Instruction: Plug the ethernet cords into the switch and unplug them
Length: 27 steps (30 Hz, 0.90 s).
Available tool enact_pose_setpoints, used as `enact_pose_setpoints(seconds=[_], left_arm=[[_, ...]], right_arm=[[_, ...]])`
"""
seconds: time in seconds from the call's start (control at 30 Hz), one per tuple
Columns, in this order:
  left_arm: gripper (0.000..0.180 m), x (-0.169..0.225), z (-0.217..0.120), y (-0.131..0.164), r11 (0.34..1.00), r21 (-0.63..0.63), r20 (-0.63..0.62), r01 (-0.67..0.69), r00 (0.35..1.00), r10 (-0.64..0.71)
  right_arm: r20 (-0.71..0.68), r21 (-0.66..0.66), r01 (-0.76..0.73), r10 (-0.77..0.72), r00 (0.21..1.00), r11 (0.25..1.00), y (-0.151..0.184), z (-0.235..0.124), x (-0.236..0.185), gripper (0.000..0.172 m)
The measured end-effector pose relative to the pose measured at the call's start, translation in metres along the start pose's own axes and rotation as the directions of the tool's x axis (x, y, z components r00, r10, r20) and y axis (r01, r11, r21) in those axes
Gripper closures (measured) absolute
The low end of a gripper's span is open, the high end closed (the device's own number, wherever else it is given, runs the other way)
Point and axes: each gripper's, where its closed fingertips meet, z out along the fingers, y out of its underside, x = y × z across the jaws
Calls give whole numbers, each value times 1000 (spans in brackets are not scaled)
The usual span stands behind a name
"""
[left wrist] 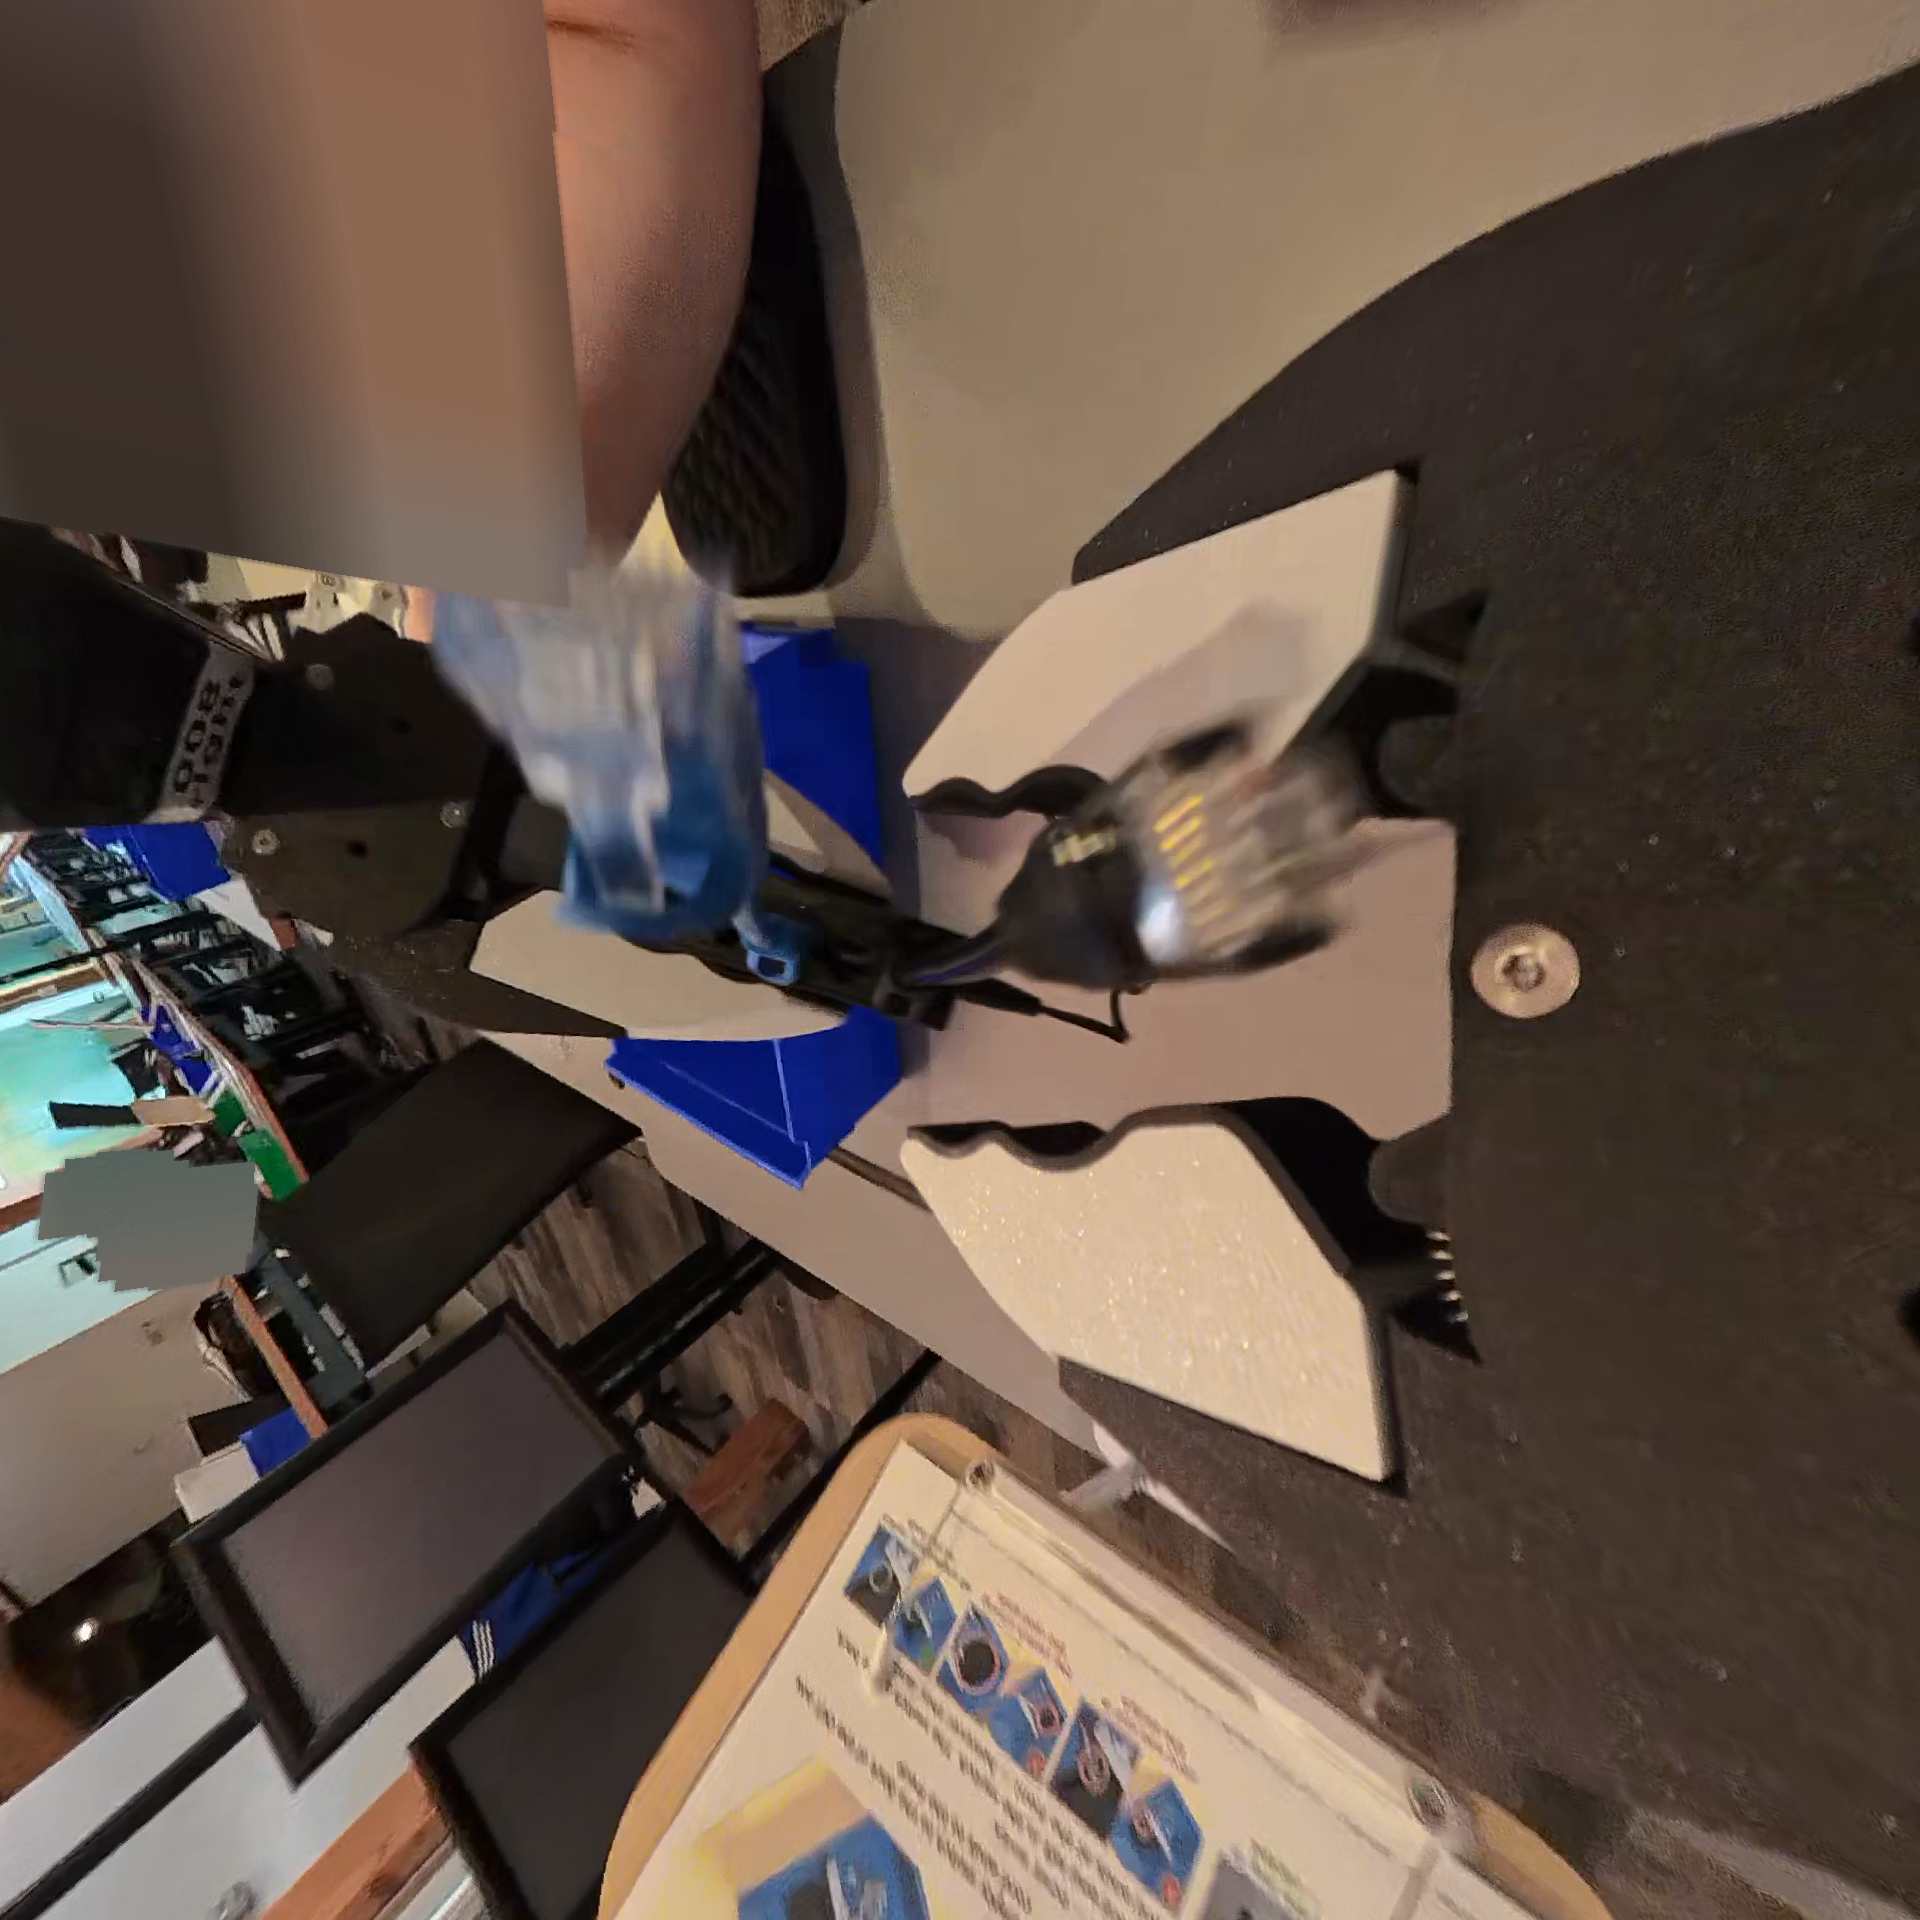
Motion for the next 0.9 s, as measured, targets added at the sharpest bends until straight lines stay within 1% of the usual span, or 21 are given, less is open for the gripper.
enact_pose_setpoints(seconds=[0.07, 0.13, 0.2, 0.27, 0.3, 0.37, 0.43, 0.47, 0.57, 0.67, 0.73, 0.83, 0.9], left_arm=[[121, -3, -20, -9, 1000, 6, 36, -24, 999, 24], [122, -6, -41, -24, 998, 19, 67, -53, 996, 52], [124, -11, -59, -41, 996, 3, 109, -89, 990, 88], [124, -14, -66, -58, 994, -36, 127, -103, 986, 107], [124, -13, -65, -65, 991, -76, 121, -114, 985, 122], [125, -6, -55, -73, 965, -184, 56, -189, 978, 202], [128, -3, -39, -77, 913, -275, -15, -303, 950, 311], [130, -2, -30, -78, 889, -305, -55, -340, 939, 340], [131, -4, -3, -68, 851, -397, -146, -343, 939, 310], [132, -6, 17, -43, 763, -511, -203, -395, 918, 340], [132, -9, 28, -27, 715, -552, -215, -429, 902, 376], [139, -9, 41, -12, 710, -576, -215, -404, 914, 345], [142, -13, 44, 1, 675, -618, -220, -404, 913, 344]], right_arm=[[-62, -37, 14, -16, 998, 999, 6, -4, 10, 143], [-101, -74, 10, -17, 995, 997, 13, -6, 17, 142], [-141, -84, 3, -15, 990, 996, 18, -7, 24, 142], [-168, -91, 1, -16, 986, 996, 21, -7, 29, 142], [-187, -101, 12, -31, 982, 995, 23, -7, 31, 142], [-208, -127, 38, -64, 976, 991, 23, -6, 33, 142], [-207, -142, 73, -102, 973, 987, 21, -3, 30, 142], [-203, -153, 87, -118, 972, 984, 20, -1, 28, 142], [-204, -202, 114, -156, 966, 973, 22, 3, 26, 142], [-213, -224, 119, -167, 963, 967, 23, 3, 27, 142], [-222, -204, 123, -168, 960, 971, 18, 2, 27, 142], [-240, -194, 122, -168, 956, 973, 12, 2, 28, 142], [-252, -205, 105, -156, 955, 973, 12, 3, 29, 142]])
